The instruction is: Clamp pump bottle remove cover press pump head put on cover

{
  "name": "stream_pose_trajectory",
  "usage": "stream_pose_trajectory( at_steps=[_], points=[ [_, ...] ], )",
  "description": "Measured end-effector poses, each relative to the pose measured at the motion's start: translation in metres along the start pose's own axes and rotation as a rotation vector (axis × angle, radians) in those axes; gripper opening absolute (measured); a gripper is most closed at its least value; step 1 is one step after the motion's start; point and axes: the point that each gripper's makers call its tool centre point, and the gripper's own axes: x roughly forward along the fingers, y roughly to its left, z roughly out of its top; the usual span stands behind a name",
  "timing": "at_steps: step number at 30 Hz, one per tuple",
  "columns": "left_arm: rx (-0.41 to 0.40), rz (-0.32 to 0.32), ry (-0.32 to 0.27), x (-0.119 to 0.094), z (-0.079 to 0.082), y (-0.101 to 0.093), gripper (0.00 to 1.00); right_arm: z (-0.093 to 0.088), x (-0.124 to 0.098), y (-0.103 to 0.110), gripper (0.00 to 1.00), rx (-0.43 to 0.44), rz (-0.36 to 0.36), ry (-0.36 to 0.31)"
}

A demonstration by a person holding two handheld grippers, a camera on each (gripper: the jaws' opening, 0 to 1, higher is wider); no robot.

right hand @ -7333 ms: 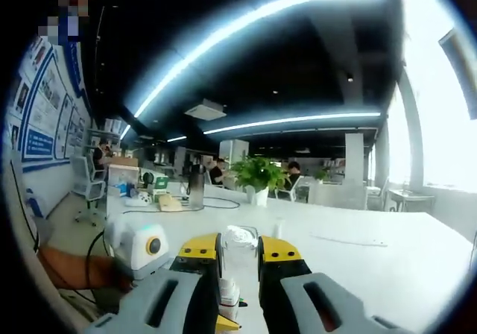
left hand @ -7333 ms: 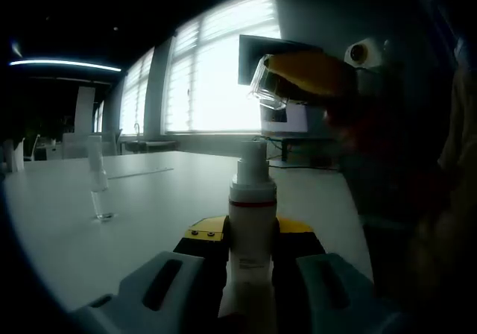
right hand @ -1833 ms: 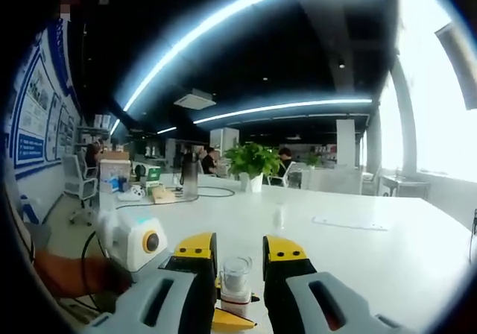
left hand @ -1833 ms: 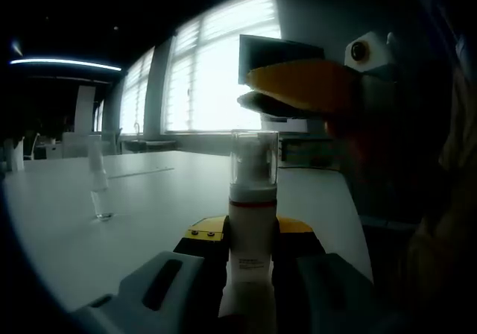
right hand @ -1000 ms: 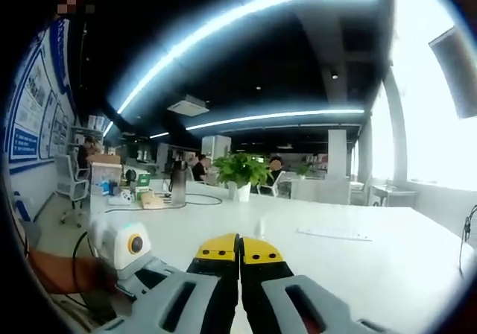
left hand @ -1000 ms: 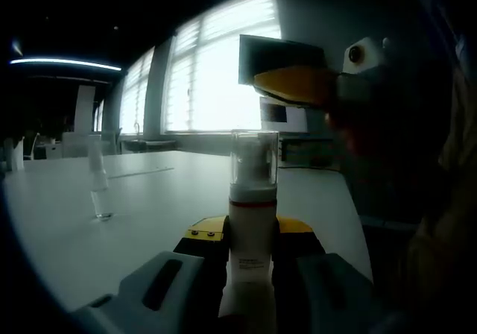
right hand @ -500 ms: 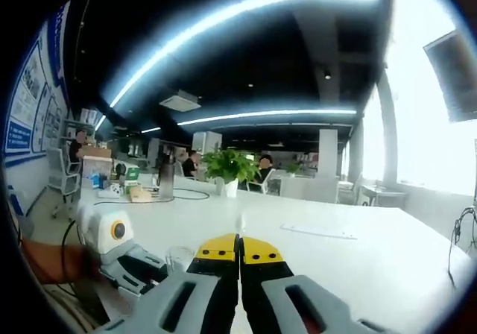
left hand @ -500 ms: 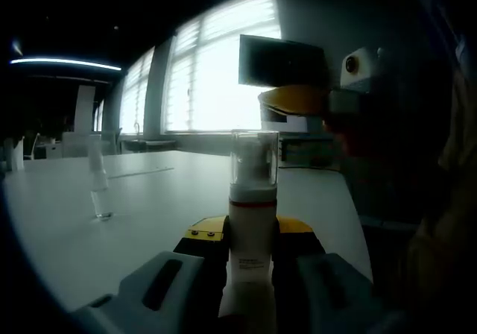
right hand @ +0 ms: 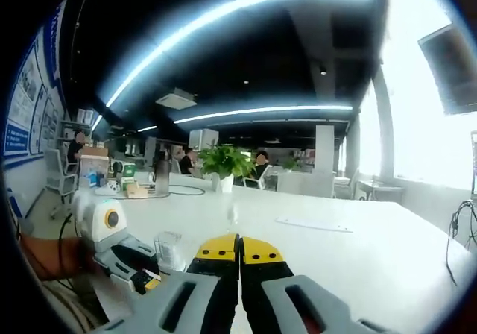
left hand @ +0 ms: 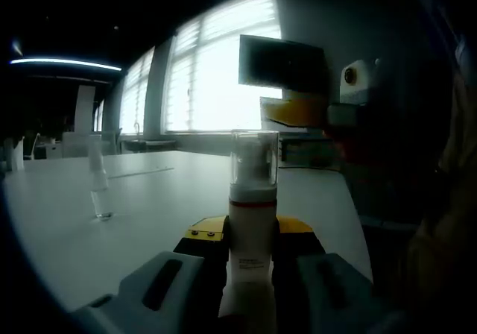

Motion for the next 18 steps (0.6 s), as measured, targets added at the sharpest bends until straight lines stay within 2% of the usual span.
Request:
stream_pose_trajectory(
  at_steps=[18],
  points=[
    [0.001, -0.001, -0.001, 0.000, 0.000, 0.001, 0.13, -0.027, 0.001, -0.007, 0.00, 0.006, 0.007, 0.022]
  ],
)
